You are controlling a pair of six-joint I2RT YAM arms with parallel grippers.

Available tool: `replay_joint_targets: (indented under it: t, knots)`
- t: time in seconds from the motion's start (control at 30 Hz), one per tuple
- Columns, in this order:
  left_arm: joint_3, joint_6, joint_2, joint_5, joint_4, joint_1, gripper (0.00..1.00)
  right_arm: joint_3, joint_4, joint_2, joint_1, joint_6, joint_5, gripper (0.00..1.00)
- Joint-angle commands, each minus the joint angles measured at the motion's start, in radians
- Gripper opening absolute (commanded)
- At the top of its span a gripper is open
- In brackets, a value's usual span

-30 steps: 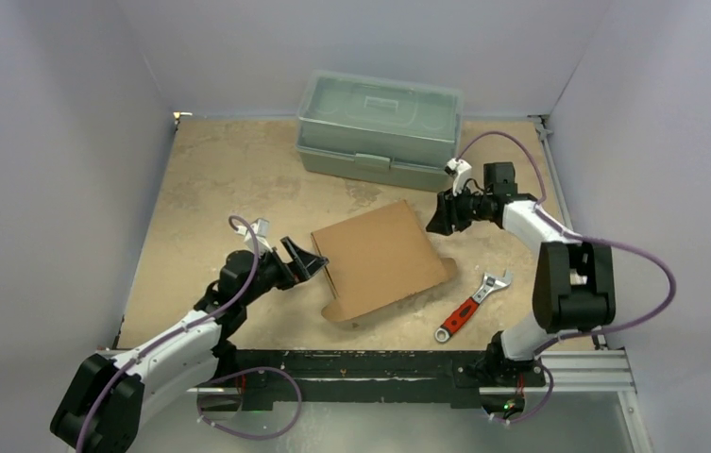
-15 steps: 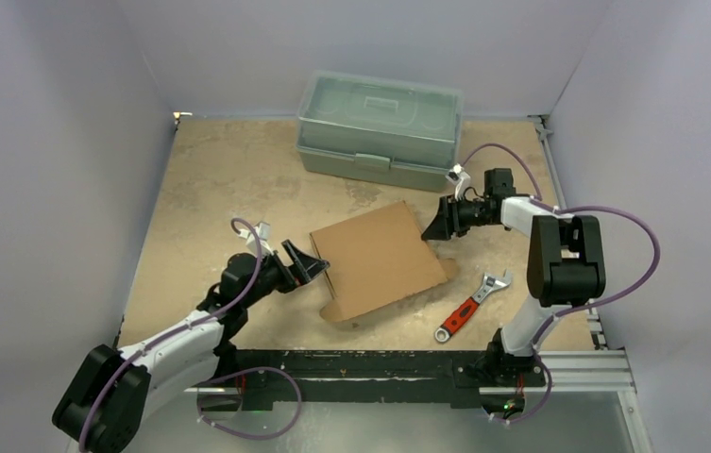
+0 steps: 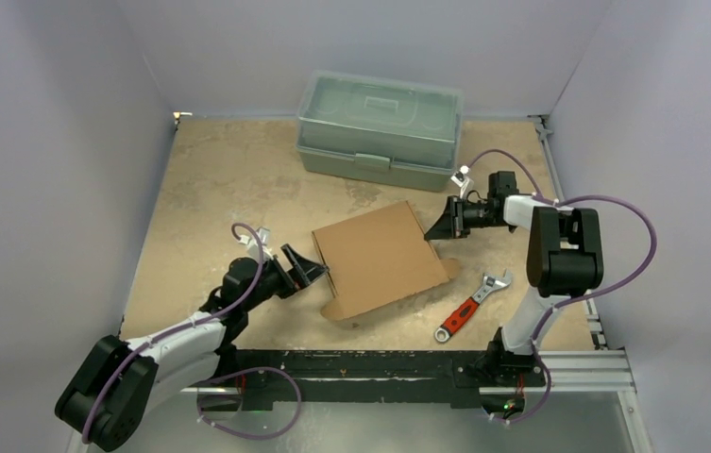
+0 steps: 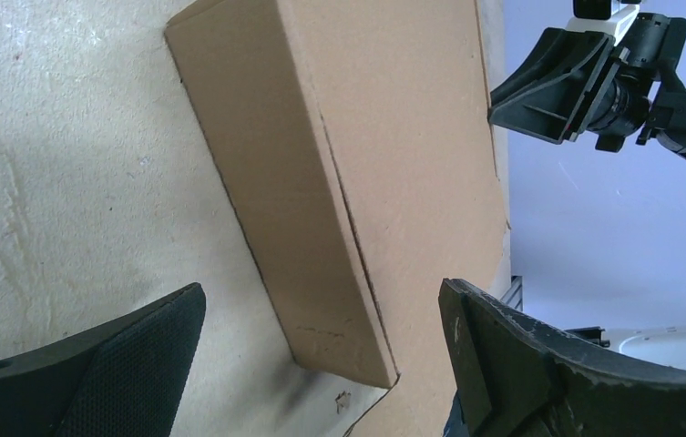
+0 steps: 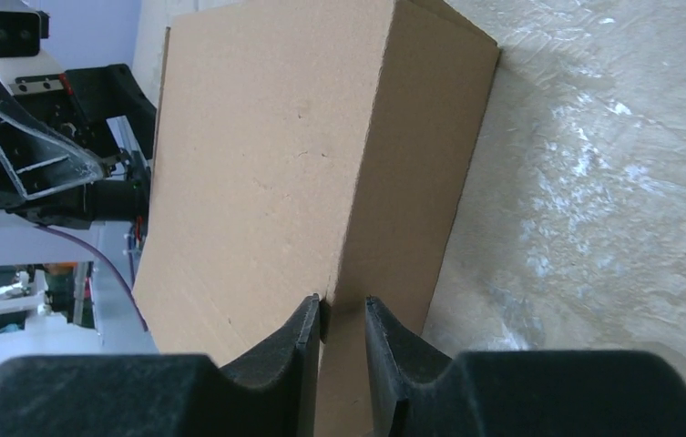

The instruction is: Fold the paper box

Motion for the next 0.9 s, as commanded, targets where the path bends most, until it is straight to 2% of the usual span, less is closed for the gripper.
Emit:
replay_joint_targets:
  t: [0.0, 0.23, 0.43, 0.87]
  knots:
    - [-0.009, -0.028, -0.005, -0.013, 0.061, 0.003, 0.99, 0.009, -0.006, 0.036, -0.031, -0.028, 0.12, 0.24]
    - [0.0, -0.061, 0.048, 0.001, 0.15, -0.013, 0.99, 0.02, -0.021, 0.074, -0.05, -0.019, 0.112, 0.22]
    - [0.029, -0.073, 0.146, -0.058, 0.182, -0.068, 0.99, 0.027, -0.038, 0.109, -0.072, -0.02, 0.099, 0.2]
    - [0.053, -0.125, 0.251, -0.103, 0.319, -0.092, 0.99, 0.039, -0.065, 0.139, -0.083, -0.035, 0.097, 0.19]
